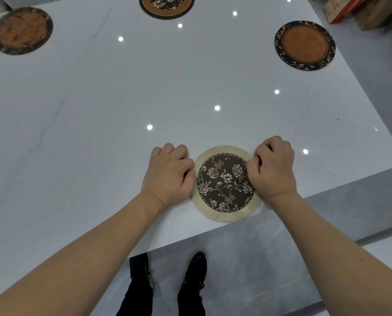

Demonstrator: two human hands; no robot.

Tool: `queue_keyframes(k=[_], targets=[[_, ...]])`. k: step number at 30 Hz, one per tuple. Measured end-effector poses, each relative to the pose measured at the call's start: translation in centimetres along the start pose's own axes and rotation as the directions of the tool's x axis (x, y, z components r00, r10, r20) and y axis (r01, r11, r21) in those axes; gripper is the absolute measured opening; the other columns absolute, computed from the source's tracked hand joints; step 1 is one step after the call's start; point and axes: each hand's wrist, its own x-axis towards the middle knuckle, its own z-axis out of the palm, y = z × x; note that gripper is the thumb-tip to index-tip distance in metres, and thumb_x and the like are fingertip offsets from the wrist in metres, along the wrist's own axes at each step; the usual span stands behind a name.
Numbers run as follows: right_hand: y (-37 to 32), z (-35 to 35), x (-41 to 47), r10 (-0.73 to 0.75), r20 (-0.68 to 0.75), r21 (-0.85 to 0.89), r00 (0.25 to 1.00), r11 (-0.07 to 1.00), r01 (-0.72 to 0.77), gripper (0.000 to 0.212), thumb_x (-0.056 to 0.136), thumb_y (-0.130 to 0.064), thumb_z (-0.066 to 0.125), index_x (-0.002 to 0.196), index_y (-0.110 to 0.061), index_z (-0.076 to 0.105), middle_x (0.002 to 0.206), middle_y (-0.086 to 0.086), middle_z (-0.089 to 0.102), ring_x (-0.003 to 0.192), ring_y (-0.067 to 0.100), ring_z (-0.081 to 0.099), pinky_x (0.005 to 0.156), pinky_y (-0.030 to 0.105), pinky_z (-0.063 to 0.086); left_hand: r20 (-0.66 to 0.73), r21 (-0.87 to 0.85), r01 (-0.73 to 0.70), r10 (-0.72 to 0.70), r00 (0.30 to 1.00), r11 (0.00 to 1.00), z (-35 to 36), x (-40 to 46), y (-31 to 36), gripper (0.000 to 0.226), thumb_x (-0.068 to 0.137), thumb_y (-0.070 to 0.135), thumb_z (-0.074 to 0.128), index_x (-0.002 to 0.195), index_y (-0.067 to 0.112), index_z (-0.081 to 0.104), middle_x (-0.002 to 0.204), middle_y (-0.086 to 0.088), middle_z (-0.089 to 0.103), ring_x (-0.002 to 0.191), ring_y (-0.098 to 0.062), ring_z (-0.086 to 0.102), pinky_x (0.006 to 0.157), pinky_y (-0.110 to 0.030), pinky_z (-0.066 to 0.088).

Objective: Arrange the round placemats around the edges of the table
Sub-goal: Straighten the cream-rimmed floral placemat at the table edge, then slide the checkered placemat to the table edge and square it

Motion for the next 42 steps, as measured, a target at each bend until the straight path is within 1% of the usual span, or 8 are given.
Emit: queue_keyframes(k=[7, 14, 17, 20, 25, 30, 37, 42], targets=[[0.0, 0.2, 0.0, 0.001, -0.014, -0.009, 1.0, 1.0, -0.001, 0.014, 0.068, -0.011, 0.047, 0.061, -0.001, 0.053, 0.082, 0.015, 0.051, 0.076, 0.033, 0.044, 0.071, 0.045, 0.04, -0.008, 0.007, 0.018, -0.018, 1.0, 1.0, 0.2, -0.1, 0.0, 0.024, 0.083, 0.024, 0.05, 0.062, 0.014, 0.056, 0.077, 0.001, 0.048, 0.075, -0.024, 0.04, 0.074, -0.036, 0.029], [0.1, 0.2, -0.1, 0.009, -0.049, -0.116, 0.999, 0.993, -0.015, 0.011, 0.065, -0.014, 0.049, 0.064, -0.005, 0.053, 0.083, 0.014, 0.051, 0.074, 0.031, 0.044, 0.067, 0.04, 0.035, 0.003, -0.002, 0.025, -0.025, 1.0, 1.0, 0.1, -0.1, 0.1, 0.024, 0.081, 0.026, 0.047, 0.061, 0.015, 0.057, 0.076, 0.002, 0.047, 0.073, -0.023, 0.038, 0.073, -0.037, 0.032], [-0.2, -0.2, 0.0, -0.008, -0.027, -0.17, 1.0, 0.985, 0.004, 0.017, 0.066, -0.017, 0.046, 0.074, -0.006, 0.056, 0.084, 0.012, 0.053, 0.073, 0.031, 0.045, 0.068, 0.039, 0.035, -0.011, -0.061, 0.049, -0.05, 0.999, 0.997, 0.1, -0.1, 0.0, 0.024, 0.082, 0.025, 0.049, 0.06, 0.015, 0.055, 0.075, 0.004, 0.043, 0.073, -0.022, 0.036, 0.073, -0.037, 0.03], [-1.7, -0.9, 0.0, -0.074, -0.036, -0.243, 0.997, 0.968, 0.063, 0.028, 0.068, -0.017, 0.048, 0.091, -0.006, 0.06, 0.092, 0.011, 0.059, 0.082, 0.033, 0.052, 0.078, 0.039, 0.036, -0.027, -0.168, 0.077, -0.082, 0.996, 0.983, -0.3, -0.2, 0.0, 0.027, 0.083, 0.023, 0.048, 0.06, 0.013, 0.054, 0.074, 0.003, 0.043, 0.073, -0.02, 0.036, 0.074, -0.036, 0.031], [-9.4, 0.0, -0.1, -0.143, 0.009, -0.136, 0.99, 0.98, 0.143, 0.041, 0.076, -0.013, 0.046, 0.113, -0.005, 0.061, 0.114, 0.013, 0.061, 0.104, 0.034, 0.056, 0.091, 0.043, 0.041, -0.055, -0.337, 0.106, -0.132, 0.99, 0.936, -2.1, -0.8, -2.2, 0.02, 0.084, 0.013, 0.044, 0.079, 0.003, 0.061, 0.084, -0.009, 0.058, 0.077, -0.028, 0.047, 0.073, -0.041, 0.041], [-16.8, 2.7, -0.9, -0.173, 0.094, -0.026, 0.98, 0.984, 0.177, 0.04, 0.077, -0.006, 0.051, 0.116, 0.0, 0.06, 0.116, 0.017, 0.06, 0.104, 0.034, 0.056, 0.09, 0.042, 0.044, -0.079, -0.184, 0.036, -0.052, 0.996, 0.982, -5.1, -4.3, -10.1, 0.022, 0.078, 0.002, 0.056, 0.099, -0.001, 0.064, 0.101, -0.017, 0.062, 0.087, -0.036, 0.054, 0.079, -0.047, 0.044], [-28.0, 8.3, -1.1, -0.2, 0.136, 0.089, 0.97, 0.978, 0.189, 0.04, 0.076, -0.005, 0.051, 0.115, -0.004, 0.06, 0.117, 0.013, 0.06, 0.105, 0.032, 0.055, 0.091, 0.038, 0.04, -0.112, -0.146, 0.158, -0.175, 0.978, 0.976, -8.9, -10.1, -21.3, 0.033, 0.078, -0.003, 0.058, 0.112, -0.002, 0.06, 0.113, -0.018, 0.06, 0.1, -0.036, 0.056, 0.092, -0.04, 0.044], [-36.1, 12.6, -0.7, -0.271, 0.153, 0.158, 0.95, 0.956, 0.247, 0.039, 0.076, -0.007, 0.049, 0.113, -0.004, 0.061, 0.116, 0.012, 0.06, 0.103, 0.031, 0.056, 0.091, 0.038, 0.04, -0.166, -0.096, 0.29, -0.303, 0.939, 0.952, -11.6, -13.4, -28.6, 0.038, 0.08, 0.007, 0.054, 0.117, -0.003, 0.059, 0.118, -0.019, 0.059, 0.106, -0.035, 0.054, 0.095, -0.04, 0.042]])
